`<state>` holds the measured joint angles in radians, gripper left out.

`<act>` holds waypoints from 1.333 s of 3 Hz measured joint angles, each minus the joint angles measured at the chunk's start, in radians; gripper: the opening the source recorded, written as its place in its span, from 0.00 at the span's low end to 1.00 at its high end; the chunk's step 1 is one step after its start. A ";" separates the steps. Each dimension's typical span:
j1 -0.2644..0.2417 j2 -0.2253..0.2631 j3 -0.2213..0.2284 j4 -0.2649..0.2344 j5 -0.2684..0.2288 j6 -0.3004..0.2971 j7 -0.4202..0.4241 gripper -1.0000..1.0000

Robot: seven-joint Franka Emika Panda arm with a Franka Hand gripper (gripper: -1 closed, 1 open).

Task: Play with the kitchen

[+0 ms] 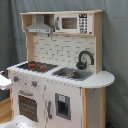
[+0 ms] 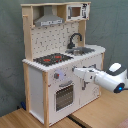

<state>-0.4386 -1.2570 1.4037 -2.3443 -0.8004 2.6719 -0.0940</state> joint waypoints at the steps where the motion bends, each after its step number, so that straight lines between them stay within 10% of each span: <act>1: 0.047 -0.005 -0.016 -0.075 0.000 0.048 0.002 1.00; 4: 0.167 -0.007 -0.051 -0.305 0.000 0.125 0.142 1.00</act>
<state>-0.2713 -1.2635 1.3523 -2.6493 -0.8002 2.7968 0.0485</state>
